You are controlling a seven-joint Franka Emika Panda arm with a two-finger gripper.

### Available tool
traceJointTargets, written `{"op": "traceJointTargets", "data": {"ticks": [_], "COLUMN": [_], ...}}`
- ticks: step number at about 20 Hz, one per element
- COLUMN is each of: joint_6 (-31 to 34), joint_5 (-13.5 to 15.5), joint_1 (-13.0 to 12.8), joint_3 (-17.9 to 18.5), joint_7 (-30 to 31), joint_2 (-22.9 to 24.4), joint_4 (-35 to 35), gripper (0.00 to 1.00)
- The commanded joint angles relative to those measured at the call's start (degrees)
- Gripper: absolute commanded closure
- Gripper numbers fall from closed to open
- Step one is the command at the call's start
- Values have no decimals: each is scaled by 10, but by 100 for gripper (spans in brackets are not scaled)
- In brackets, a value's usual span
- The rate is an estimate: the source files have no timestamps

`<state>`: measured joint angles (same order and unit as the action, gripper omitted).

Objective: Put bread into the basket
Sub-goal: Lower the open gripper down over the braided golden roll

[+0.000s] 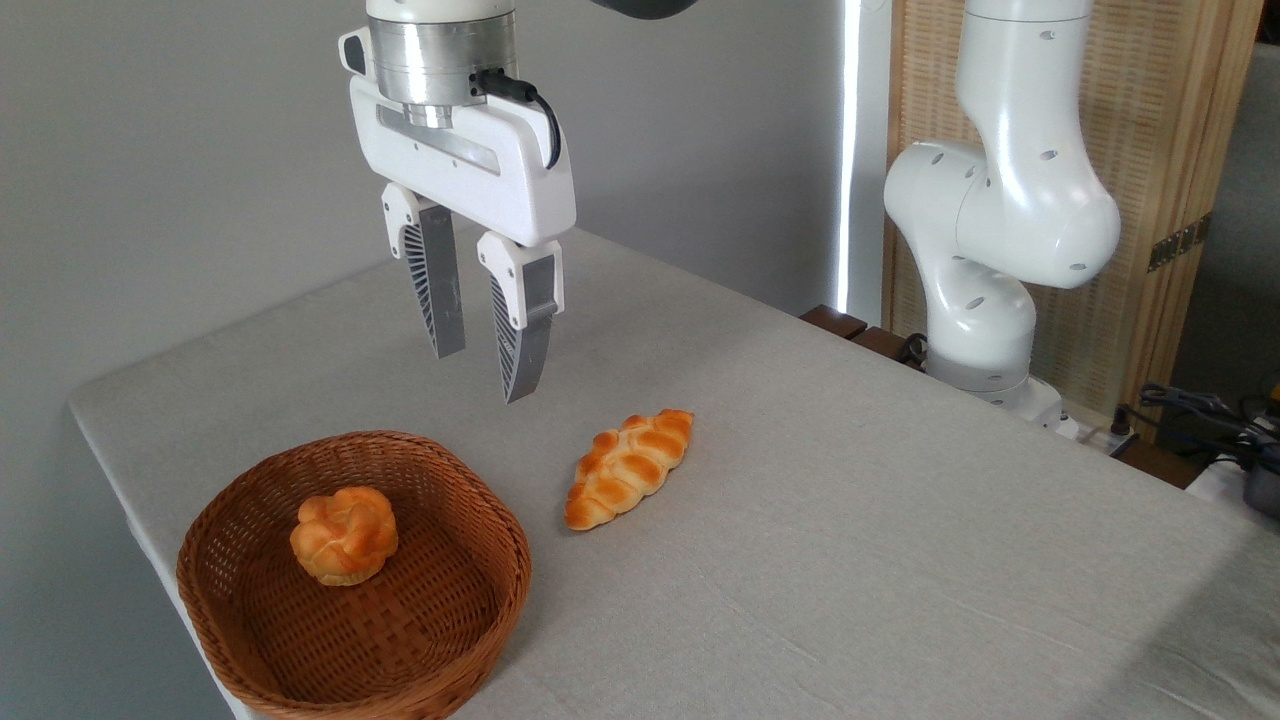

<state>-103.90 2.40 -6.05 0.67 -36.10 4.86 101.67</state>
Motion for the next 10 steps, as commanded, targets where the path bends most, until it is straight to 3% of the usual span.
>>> {"op": "traceJointTargets", "data": {"ticks": [1,10], "joint_6": [22,24], "joint_5": [6,8], "joint_1": [7,5], "joint_3": [-8,-8], "joint_7": [-5,-4], "joint_2": [0,2], "joint_4": [-6,-2], "gripper": [0,0]}}
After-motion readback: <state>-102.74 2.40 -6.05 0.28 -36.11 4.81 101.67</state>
